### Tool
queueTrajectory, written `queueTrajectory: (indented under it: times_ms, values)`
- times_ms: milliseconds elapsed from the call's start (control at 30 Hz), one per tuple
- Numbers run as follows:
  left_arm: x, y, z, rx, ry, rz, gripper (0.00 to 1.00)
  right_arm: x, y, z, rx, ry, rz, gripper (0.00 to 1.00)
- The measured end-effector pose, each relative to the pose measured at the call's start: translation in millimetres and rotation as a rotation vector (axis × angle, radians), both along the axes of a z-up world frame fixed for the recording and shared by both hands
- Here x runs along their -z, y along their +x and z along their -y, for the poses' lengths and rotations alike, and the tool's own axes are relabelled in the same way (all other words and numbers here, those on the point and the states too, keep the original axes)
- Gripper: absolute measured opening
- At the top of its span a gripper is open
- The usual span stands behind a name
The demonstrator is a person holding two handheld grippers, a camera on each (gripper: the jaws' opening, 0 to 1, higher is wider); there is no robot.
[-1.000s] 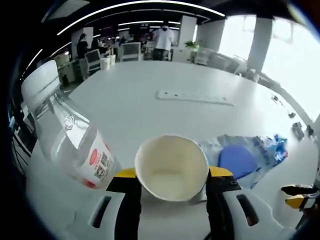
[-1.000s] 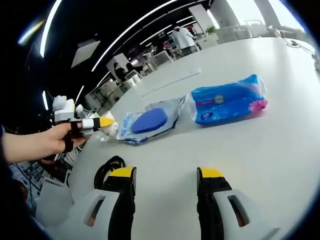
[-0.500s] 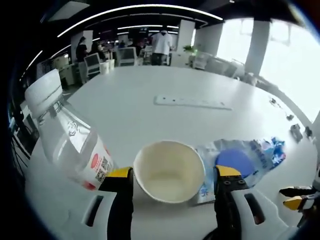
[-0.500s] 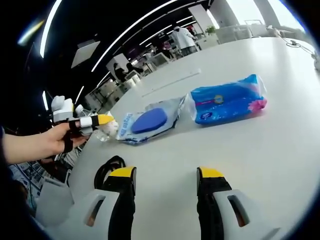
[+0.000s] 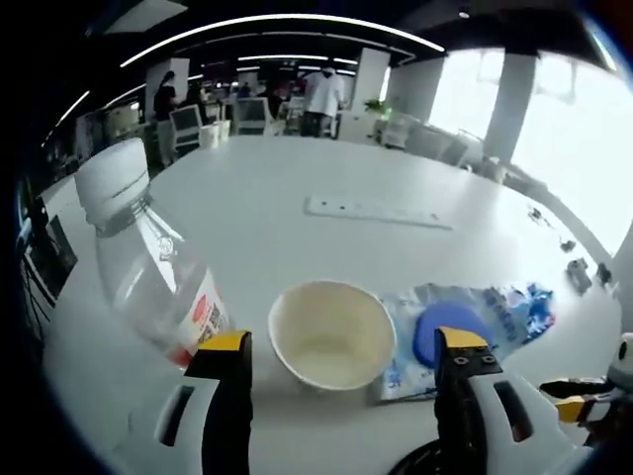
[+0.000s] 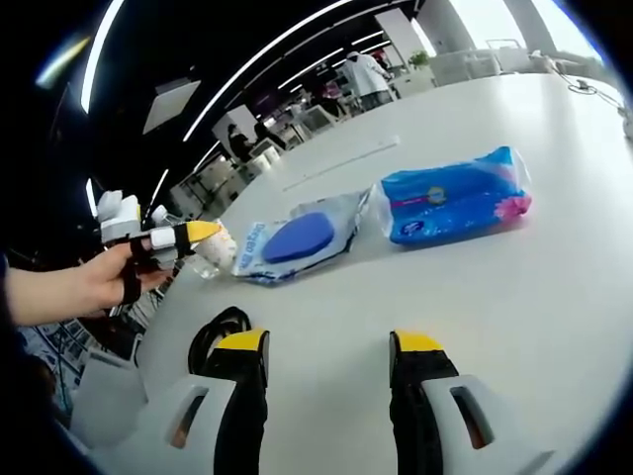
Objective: Arrange the tabletop items into an orderly group along one side of the table until the central work area is clear of visible clutter.
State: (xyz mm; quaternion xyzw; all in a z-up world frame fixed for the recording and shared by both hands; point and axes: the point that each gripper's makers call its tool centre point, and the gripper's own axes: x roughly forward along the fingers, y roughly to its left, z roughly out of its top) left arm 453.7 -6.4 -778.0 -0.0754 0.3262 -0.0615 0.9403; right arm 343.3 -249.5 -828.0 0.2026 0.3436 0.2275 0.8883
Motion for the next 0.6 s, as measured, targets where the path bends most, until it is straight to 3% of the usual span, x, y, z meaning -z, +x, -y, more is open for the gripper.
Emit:
queueTrajectory:
  times_ms: [600]
  values:
    - [-11.6,-17.5,-7.1,-0.011,0.005,0.031,0.71,-0.1,0.2,-8.2,-0.033,-0.005,0.004,0.47]
